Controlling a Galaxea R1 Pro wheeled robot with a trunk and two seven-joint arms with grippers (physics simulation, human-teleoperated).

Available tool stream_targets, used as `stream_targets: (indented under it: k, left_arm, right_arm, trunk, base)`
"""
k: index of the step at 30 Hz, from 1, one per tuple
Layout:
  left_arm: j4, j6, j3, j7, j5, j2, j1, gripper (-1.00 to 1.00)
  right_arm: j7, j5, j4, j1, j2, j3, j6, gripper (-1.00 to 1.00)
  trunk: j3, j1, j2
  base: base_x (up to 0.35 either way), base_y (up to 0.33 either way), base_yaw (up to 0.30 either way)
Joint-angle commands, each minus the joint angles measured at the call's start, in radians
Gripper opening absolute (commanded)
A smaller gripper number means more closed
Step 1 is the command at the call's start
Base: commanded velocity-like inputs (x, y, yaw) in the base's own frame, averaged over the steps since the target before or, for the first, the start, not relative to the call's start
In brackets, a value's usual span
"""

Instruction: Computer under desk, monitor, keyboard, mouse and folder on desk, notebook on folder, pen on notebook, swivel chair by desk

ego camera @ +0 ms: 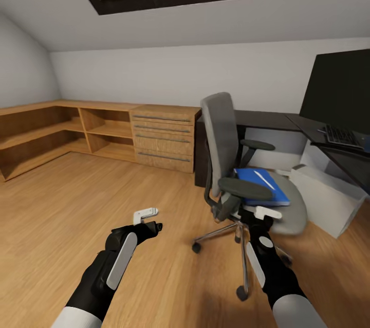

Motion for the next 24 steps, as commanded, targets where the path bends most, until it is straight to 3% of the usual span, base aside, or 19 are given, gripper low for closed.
stream_targets:
  k: [1, 5, 11, 24]
  left_arm:
    - [-0.001, 0.002, -0.001, 0.01, 0.01, 0.0, -0.001, 1.0]
    - [-0.001, 0.001, -0.001, 0.01, 0.01, 0.0, -0.001, 1.0]
    - [-0.002, 0.001, -0.001, 0.01, 0.01, 0.0, -0.001, 1.0]
    - [-0.003, 0.002, -0.001, 0.01, 0.01, 0.0, -0.001, 1.0]
  right_arm:
    - [0.0, -0.004, 0.0, 0.0, 0.001, -0.001, -0.004, 1.0]
    - [0.0, -0.004, 0.0, 0.001, 0.001, 0.002, -0.004, 1.0]
    - [-0.002, -0.004, 0.0, 0.001, 0.001, 0.002, -0.004, 1.0]
    - [0.001, -0.006, 0.001, 0.001, -0.006, 0.0, -0.004, 1.0]
  trunk:
    - [-0.001, 0.0, 0.0]
    - [-0.001, 0.0, 0.0]
    - [-0.001, 0.0, 0.0]
    - [0.008, 0.0, 0.0]
  base:
    - [0.0, 0.0, 0.277]
    - [0.0, 0.0, 0.259]
    - [0.0, 0.0, 0.039]
    - [0.0, 0.0, -0.198]
